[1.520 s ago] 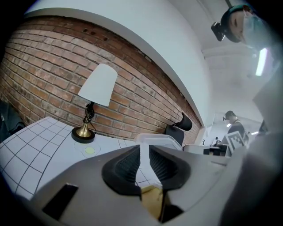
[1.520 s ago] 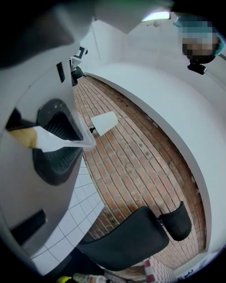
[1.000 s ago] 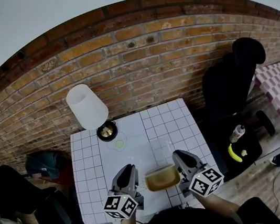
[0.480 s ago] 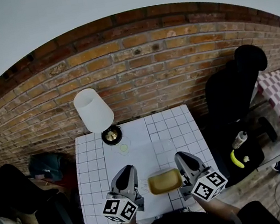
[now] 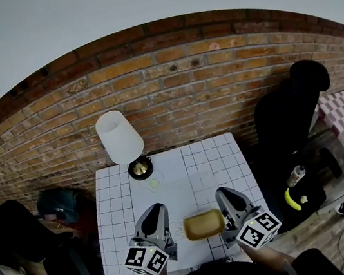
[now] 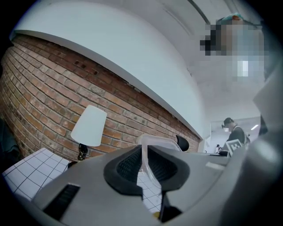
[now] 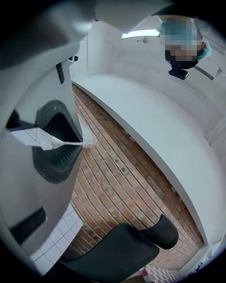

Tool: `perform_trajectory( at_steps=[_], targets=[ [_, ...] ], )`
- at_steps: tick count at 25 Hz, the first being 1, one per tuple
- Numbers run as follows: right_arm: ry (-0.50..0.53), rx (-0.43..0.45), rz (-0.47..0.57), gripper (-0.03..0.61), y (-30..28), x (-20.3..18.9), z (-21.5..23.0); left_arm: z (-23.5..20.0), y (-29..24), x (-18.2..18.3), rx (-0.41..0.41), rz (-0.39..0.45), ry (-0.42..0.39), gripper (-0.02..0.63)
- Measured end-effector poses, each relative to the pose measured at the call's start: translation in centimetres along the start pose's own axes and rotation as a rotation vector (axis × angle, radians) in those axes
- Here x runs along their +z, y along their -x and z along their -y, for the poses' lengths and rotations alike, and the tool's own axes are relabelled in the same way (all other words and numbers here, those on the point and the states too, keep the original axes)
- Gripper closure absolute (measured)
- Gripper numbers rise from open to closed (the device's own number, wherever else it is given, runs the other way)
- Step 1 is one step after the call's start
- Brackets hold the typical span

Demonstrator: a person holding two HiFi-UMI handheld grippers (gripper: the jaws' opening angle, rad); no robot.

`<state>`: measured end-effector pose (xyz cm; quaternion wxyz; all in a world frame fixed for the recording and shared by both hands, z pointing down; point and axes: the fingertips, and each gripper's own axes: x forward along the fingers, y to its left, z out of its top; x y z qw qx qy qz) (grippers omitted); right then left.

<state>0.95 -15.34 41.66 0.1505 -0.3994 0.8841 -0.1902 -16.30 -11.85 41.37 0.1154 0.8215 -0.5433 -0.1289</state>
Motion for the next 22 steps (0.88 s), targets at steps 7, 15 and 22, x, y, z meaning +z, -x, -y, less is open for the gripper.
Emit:
perform_trajectory(
  at_steps=[7,15,22],
  targets=[
    [-0.006,0.006,0.002,0.560,-0.03,0.11,0.07,0.13,-0.16,0.28,0.002,0.008,0.005,0.566],
    [-0.003,0.012,0.007,0.560,-0.36,0.66,0.24,0.09,-0.66,0.45,-0.006,0.016,-0.003,0.566],
    [-0.007,0.010,0.001,0.560,-0.35,0.54,0.60,0.16,-0.85,0.26,0.000,0.013,0.000,0.566]
  ],
)
